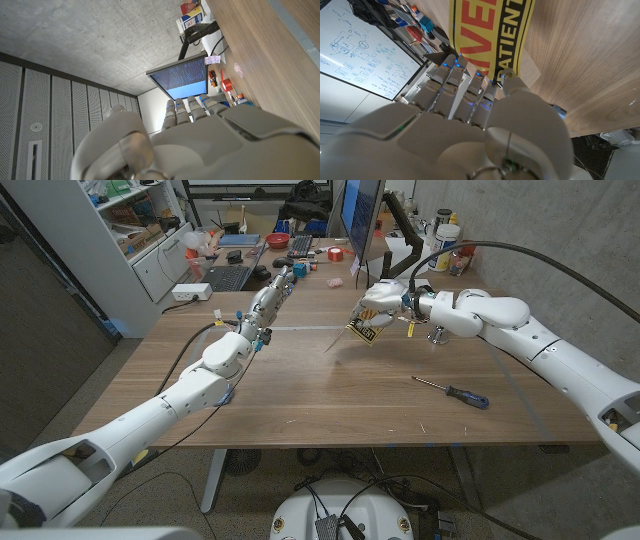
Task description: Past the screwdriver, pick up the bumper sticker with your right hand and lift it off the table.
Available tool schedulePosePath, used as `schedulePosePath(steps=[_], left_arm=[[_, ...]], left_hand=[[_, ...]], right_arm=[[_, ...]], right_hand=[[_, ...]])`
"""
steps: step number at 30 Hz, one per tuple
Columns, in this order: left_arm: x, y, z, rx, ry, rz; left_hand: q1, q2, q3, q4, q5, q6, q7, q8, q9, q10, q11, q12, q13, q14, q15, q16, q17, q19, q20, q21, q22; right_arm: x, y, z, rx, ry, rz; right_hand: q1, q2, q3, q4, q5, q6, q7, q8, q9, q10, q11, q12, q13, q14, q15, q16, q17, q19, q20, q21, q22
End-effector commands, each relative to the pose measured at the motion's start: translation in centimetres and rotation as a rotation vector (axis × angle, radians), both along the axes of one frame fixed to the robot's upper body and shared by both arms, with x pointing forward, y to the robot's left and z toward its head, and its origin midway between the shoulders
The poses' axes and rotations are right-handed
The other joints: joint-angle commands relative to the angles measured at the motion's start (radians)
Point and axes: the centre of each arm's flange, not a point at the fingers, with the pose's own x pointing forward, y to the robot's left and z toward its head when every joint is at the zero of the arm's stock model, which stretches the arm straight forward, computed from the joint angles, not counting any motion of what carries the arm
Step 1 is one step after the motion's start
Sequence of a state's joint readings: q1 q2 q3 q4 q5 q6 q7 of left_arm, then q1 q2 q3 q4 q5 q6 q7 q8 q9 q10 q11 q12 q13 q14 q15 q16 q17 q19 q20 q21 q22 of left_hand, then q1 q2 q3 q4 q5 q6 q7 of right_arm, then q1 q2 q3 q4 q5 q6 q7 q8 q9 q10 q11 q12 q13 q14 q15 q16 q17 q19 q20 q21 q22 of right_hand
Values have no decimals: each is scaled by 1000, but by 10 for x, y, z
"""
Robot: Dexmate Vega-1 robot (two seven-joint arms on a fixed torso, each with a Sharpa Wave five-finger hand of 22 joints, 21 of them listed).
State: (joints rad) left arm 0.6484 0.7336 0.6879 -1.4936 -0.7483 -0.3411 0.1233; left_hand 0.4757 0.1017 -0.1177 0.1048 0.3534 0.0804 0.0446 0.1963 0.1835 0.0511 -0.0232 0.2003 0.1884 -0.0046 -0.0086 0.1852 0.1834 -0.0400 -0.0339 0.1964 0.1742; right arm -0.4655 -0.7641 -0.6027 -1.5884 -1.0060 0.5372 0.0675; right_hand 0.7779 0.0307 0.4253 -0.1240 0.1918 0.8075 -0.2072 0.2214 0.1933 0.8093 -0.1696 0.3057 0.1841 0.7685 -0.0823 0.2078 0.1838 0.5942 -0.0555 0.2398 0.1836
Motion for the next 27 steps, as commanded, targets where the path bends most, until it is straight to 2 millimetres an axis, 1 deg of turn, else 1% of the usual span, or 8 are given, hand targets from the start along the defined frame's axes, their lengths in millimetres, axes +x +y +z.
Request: schedulePosePath(steps=[1, 3, 11, 18, 22, 23, 25, 27], left_arm=[[0, -5, 2, 7, -2, -3], [1, -6, 2, 6, -1, -6], [4, -9, 1, 10, 1, -15], [4, -10, 2, 14, -4, -16], [4, -10, 2, 13, -7, -17], [4, -10, 3, 12, -7, -17], [4, -10, 3, 12, -9, -17], [4, -11, 3, 11, -10, -20]], left_hand=[[5, 7, -5, -2, 0, 6, 4, 2, 2, 0, 3, 3, 3, -5, 0, 5, 3, -6, -20, 3, 6], [5, 7, -5, -2, 1, 6, 4, 2, 2, 1, 4, 3, 3, -5, 0, 5, 3, -6, -21, 3, 6], [6, 8, -7, -2, 1, 6, 3, 2, 2, 1, 2, 3, 3, -4, -1, 5, 3, -6, -21, 3, 6], [6, 8, -8, -1, 1, 6, 2, 2, 2, 1, 2, 3, 3, -5, -1, 5, 3, -7, -21, 3, 6], [6, 8, -9, -1, 1, 6, 3, 2, 2, 2, 3, 4, 3, -5, 0, 5, 3, -7, -21, 3, 6], [7, 9, -9, -1, 1, 6, 3, 2, 2, 2, 2, 4, 3, -5, -1, 5, 3, -7, -20, 3, 6], [7, 9, -10, -1, 1, 6, 2, 2, 2, 2, 4, 4, 3, -5, -1, 5, 3, -7, -21, 3, 6], [7, 9, -10, -1, 1, 6, 3, 2, 2, 1, 4, 3, 3, -4, -2, 5, 3, -7, -21, 3, 6]], right_arm=[[-15, -1, 15, 6, -38, 1], [-17, -1, 16, 11, -43, -4], [-26, -2, 24, 18, -60, -6], [-31, -2, 28, 28, -57, -7], [-34, -2, 31, 31, -59, -7], [-35, -2, 32, 31, -61, -8], [-36, -2, 33, 33, -64, -7], [-38, -2, 34, 36, -64, -5]], right_hand=[[0, 3, 9, -2, -4, 10, -1, -6, 2, 11, -6, -9, 3, 13, -132, -3, 4, 0, -56, -6, 4], [-1, 3, 9, -1, -4, 10, 0, -6, 2, 12, 2, -10, 3, 12, -132, -5, 4, 0, -56, -7, 4], [-5, 2, 8, 0, -5, 12, -3, -7, 2, 16, -6, -11, 3, 14, -129, -5, 4, 0, -56, -9, 4], [-4, 3, 9, 0, -5, 16, -4, -7, 3, 22, -2, -12, 3, 17, -131, -5, 4, 2, -54, -9, 4], [-5, 4, 10, 0, -5, 18, -4, -7, 3, 28, -6, -12, 3, 22, -131, -4, 4, 3, -54, -10, 4], [-5, 4, 11, 0, -5, 18, -3, -7, 3, 29, 1, -12, 3, 22, -131, -5, 4, 3, -54, -10, 4], [-5, 3, 11, 0, -5, 18, -2, -7, 3, 30, 2, -12, 3, 24, -131, -4, 4, 4, -54, -10, 4], [-4, 5, 12, -1, -5, 18, -3, -8, 3, 30, -4, -14, 3, 26, -132, -4, 4, 4, -53, -11, 4]])
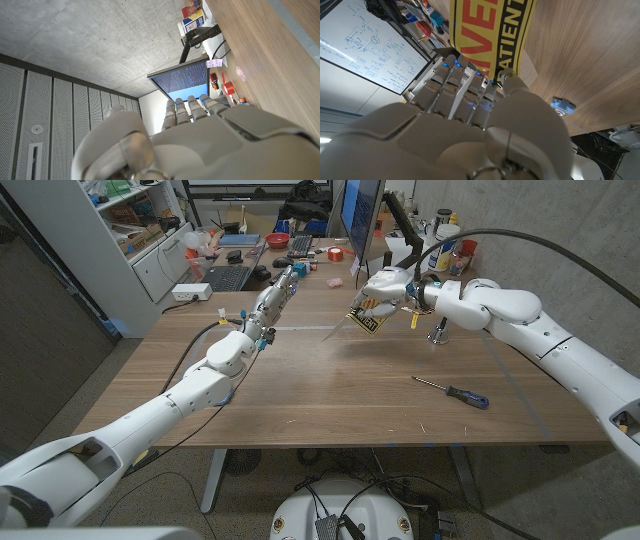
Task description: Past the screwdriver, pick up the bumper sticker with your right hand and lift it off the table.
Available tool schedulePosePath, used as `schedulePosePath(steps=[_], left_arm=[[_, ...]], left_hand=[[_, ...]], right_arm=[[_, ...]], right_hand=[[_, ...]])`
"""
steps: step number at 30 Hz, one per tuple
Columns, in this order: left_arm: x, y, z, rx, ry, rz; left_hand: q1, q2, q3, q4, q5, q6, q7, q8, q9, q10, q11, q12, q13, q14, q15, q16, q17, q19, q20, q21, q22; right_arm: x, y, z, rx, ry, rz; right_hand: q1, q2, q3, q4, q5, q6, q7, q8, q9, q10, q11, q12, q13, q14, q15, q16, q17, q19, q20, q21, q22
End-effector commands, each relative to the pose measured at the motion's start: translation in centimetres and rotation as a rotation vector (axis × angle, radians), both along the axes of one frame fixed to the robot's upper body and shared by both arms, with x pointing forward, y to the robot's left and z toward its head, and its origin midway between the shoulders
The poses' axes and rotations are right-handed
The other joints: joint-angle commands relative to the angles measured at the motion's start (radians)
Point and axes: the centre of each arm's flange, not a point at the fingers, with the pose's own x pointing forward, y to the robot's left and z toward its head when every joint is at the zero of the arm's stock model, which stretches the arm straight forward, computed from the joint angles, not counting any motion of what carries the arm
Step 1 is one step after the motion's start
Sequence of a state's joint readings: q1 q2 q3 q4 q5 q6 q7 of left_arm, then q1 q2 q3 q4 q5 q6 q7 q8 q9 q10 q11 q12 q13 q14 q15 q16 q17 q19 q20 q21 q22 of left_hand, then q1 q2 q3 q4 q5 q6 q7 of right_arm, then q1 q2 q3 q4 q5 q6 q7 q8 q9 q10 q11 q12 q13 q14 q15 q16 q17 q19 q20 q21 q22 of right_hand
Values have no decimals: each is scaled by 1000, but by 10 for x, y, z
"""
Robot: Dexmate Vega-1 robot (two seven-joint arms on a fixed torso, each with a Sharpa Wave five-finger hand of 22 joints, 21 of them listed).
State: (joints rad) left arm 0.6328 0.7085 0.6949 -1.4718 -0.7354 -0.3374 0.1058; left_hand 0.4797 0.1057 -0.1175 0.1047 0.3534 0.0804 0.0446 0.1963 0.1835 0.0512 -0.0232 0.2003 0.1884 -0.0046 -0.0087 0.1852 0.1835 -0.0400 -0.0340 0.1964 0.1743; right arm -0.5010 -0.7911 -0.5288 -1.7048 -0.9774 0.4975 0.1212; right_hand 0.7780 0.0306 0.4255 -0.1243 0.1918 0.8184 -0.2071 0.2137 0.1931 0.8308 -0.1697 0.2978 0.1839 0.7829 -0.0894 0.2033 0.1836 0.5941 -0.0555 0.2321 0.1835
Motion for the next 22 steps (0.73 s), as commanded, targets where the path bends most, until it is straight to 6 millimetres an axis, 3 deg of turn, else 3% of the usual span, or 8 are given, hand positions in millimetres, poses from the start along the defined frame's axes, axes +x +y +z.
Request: schedulePosePath(steps=[1, 22], left_arm=[[0, -2, 1, -2, -9, -8], [3, -7, 8, 6, -26, -21]], left_hand=[[3, 5, -10, -1, 1, 6, 4, 2, 2, 1, 4, 3, 3, -4, -1, 5, 3, -7, -21, 3, 6], [5, 6, -14, -1, 2, 8, 3, 2, 2, 2, 3, 3, 3, -4, -1, 5, 3, -8, -21, 3, 6]], right_arm=[[-10, -1, 8, 14, -8, 1], [-11, -2, 6, 19, -5, -8]], right_hand=[[-4, 5, 12, -1, -5, 7, -3, -1, 4, 8, -5, -7, 4, 12, -125, 0, 4, 5, -53, -3, 4], [-6, 5, 15, 0, -6, -1, 0, -7, 5, 4, 4, -18, 4, 18, -125, -2, 4, 9, -50, -6, 4]])
